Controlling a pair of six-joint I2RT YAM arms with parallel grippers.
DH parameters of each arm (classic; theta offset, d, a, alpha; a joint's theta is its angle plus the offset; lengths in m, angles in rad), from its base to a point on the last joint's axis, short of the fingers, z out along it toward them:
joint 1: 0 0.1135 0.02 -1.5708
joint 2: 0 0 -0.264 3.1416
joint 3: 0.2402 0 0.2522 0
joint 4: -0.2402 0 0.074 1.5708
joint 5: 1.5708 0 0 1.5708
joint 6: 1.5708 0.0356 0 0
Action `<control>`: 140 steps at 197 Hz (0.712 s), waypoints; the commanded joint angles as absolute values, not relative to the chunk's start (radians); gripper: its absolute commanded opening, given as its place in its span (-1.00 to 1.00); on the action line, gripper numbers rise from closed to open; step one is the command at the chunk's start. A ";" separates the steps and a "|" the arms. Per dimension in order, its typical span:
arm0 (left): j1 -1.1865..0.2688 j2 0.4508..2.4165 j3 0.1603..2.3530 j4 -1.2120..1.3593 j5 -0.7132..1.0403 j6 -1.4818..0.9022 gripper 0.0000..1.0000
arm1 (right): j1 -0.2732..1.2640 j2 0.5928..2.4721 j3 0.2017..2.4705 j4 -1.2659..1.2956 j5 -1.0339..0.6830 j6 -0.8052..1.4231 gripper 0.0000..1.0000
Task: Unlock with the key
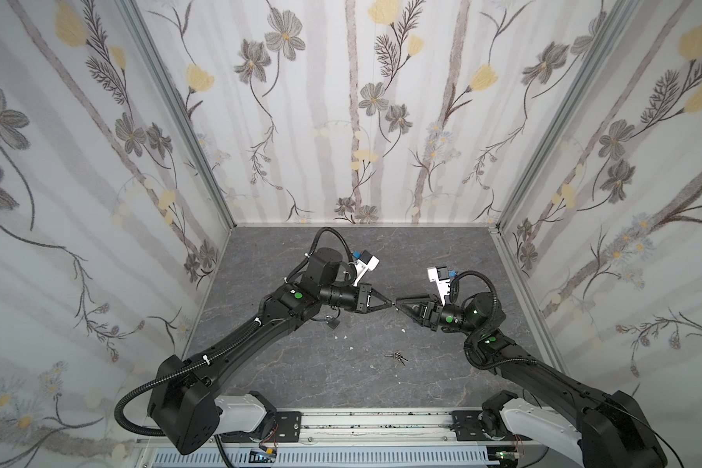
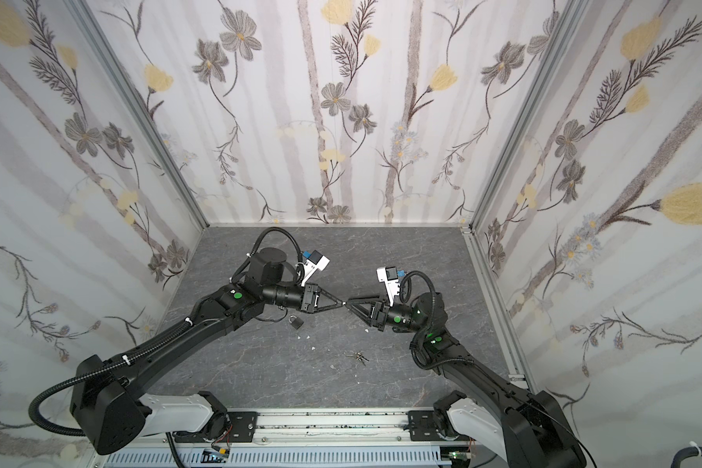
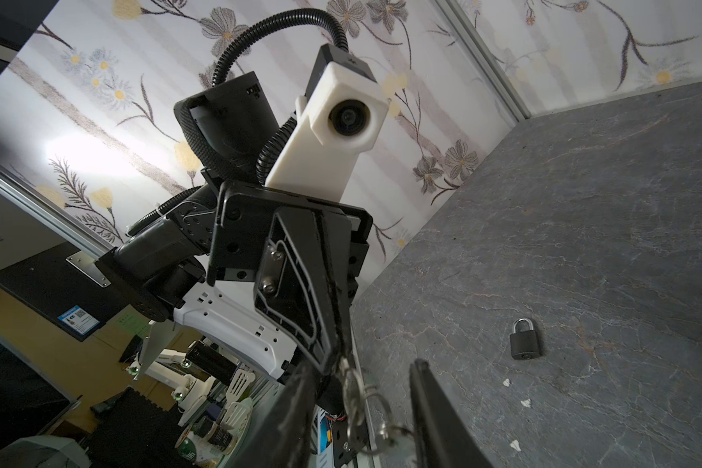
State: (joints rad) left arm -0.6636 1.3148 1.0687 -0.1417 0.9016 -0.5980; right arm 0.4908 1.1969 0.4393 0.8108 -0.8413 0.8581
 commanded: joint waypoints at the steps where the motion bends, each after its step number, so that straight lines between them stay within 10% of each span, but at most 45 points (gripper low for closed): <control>1: -0.663 1.316 1.080 -0.139 0.908 -0.581 -1.00 | 0.489 1.186 0.438 0.829 -0.828 0.857 -0.11; 140: -0.664 1.325 1.083 -0.144 0.916 -0.574 -1.00 | 0.496 1.216 0.443 0.890 -0.945 0.887 -0.49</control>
State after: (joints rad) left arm -0.6647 1.3228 1.0714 -0.1471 0.9031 -0.5835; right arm 0.4953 1.2102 0.4389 0.8192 -0.9134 0.8738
